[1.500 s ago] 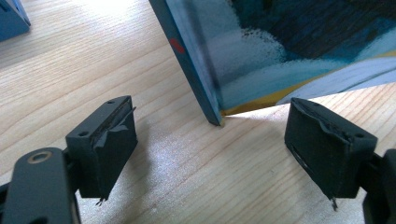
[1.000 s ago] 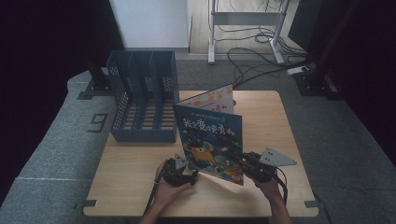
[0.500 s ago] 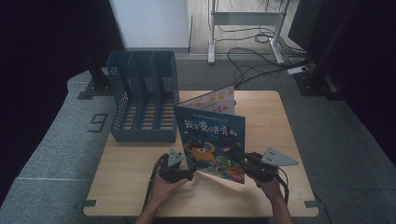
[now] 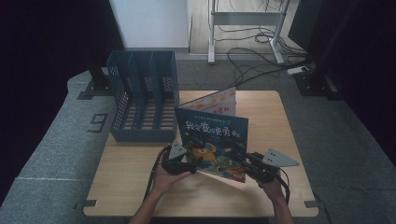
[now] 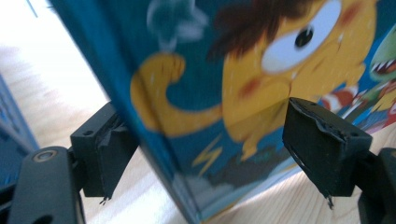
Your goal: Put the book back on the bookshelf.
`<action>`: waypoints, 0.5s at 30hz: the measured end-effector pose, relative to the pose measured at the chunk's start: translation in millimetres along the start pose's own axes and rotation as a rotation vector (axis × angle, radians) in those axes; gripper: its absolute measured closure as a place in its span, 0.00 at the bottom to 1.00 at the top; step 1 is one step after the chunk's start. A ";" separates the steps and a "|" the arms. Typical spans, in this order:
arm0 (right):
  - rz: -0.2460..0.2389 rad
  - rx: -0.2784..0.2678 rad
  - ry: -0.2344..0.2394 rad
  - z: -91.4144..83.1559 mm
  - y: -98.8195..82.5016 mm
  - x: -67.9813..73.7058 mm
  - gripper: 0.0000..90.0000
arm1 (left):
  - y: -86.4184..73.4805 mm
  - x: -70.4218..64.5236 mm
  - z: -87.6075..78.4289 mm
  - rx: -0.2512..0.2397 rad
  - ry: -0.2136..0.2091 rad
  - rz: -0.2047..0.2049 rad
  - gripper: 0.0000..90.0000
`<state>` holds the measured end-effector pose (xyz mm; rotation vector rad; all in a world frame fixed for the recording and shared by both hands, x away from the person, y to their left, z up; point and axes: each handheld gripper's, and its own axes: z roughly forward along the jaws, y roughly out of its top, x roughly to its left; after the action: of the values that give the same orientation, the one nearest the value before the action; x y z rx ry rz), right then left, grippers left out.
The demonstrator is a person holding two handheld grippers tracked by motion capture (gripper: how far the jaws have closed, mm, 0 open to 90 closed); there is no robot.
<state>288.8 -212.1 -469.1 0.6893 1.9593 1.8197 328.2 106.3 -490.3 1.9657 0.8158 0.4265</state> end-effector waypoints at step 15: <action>-0.014 0.042 -0.062 -1.8 -6.3 -7.3 0.77 | 5.8 -3.6 -2.3 -0.058 -0.018 0.036 0.25</action>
<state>293.1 -218.1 -475.6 0.7343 1.9626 1.7321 326.4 103.3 -483.9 1.9306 0.7494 0.4480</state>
